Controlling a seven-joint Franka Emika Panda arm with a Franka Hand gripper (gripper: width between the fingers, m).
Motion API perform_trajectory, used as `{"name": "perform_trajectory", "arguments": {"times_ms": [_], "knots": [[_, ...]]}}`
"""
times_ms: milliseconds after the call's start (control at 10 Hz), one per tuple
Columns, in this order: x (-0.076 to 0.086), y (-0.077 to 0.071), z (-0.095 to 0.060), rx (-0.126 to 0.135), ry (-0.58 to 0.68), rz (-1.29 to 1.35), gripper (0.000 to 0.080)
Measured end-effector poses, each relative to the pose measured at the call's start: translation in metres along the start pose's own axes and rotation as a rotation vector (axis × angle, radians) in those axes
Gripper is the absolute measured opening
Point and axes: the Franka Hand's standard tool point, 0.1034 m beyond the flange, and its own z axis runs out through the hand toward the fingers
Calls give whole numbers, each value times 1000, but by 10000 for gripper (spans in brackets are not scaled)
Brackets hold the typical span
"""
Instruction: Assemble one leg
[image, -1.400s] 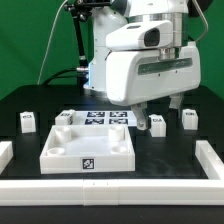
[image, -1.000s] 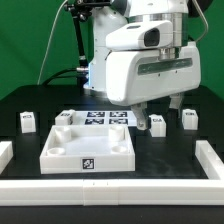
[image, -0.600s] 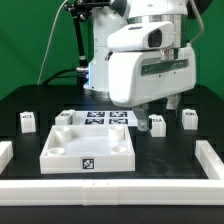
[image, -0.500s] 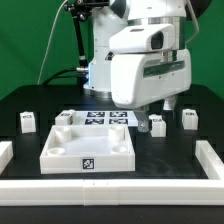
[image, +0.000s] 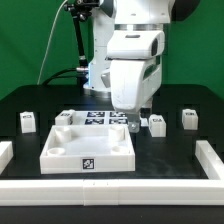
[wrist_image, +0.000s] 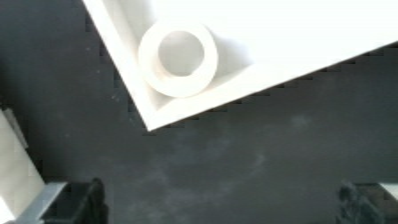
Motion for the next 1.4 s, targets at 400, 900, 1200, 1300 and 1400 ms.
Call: {"name": "perform_trajectory", "arguments": {"times_ms": [400,900,1200,1300,1400], "knots": [[-11,-14,4,-28,-1,-110,650],[-74,-48,8,25,-38,-342,650],[-74,-49,10,26,-36,-348,650],[-80,-57,16,24,-32,-358,650],[-89,-71,24,30,-29,-362,650]]}}
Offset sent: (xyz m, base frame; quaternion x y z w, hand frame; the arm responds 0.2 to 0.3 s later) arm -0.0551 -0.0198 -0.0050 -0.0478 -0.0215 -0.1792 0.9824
